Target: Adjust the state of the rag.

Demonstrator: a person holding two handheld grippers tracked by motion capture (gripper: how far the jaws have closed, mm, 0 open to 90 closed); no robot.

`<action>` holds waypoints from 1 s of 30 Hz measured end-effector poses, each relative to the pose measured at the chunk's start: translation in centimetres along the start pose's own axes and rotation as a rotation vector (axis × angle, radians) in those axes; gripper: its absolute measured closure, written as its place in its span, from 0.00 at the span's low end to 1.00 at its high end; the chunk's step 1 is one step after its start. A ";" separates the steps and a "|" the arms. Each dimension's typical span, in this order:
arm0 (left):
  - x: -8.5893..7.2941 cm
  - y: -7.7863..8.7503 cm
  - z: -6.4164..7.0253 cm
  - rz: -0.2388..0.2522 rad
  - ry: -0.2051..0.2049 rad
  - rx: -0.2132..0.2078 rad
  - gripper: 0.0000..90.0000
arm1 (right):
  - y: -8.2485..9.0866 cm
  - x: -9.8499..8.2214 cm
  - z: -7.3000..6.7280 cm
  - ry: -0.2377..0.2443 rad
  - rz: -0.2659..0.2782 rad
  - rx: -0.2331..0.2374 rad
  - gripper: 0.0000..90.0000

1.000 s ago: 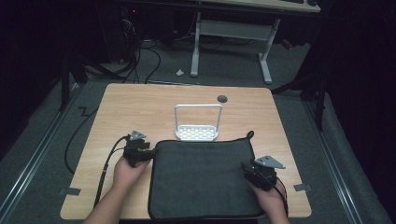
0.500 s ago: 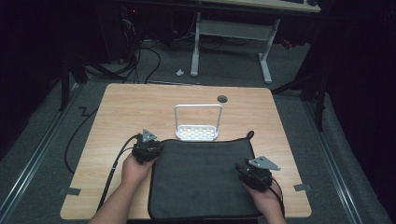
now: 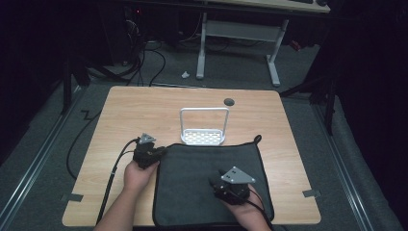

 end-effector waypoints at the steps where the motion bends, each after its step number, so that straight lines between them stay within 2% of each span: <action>1: 0.0 0.0 0.0 0.000 0.001 0.000 0.90 | -0.4 0.2 -0.7 0.015 -0.003 0.021 0.55; 5: 0.0 0.0 0.0 0.000 0.002 -0.002 0.90 | -1.6 1.1 -3.7 0.058 -0.025 0.093 0.55; 12: 0.0 0.0 0.0 -0.001 0.002 -0.003 0.90 | -3.4 2.8 -9.2 0.103 -0.026 0.219 0.51; 17: 0.0 0.0 0.0 0.000 0.002 -0.002 0.90 | -4.5 4.1 -12.9 0.155 -0.020 0.277 0.51; 21: 0.0 0.0 0.0 0.000 0.003 -0.003 0.90 | -5.1 4.8 -15.3 0.175 -0.025 0.321 0.50; 26: 0.0 0.0 0.0 0.001 0.005 -0.004 0.89 | -5.6 5.1 -17.3 0.201 -0.034 0.363 0.49; 30: 0.0 0.0 0.0 0.001 0.005 -0.003 0.90 | -5.8 4.7 -17.8 0.219 -0.056 0.361 0.51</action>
Point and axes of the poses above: each handheld gripper's, and its own axes: y roughly backward along the jaws, x roughly out of its top, z roughly to its right, the point moved 10 cm from there along -y, roughly forward along the jaws, and after that the axes turned 14 degrees about y, right-handed, at the moved point
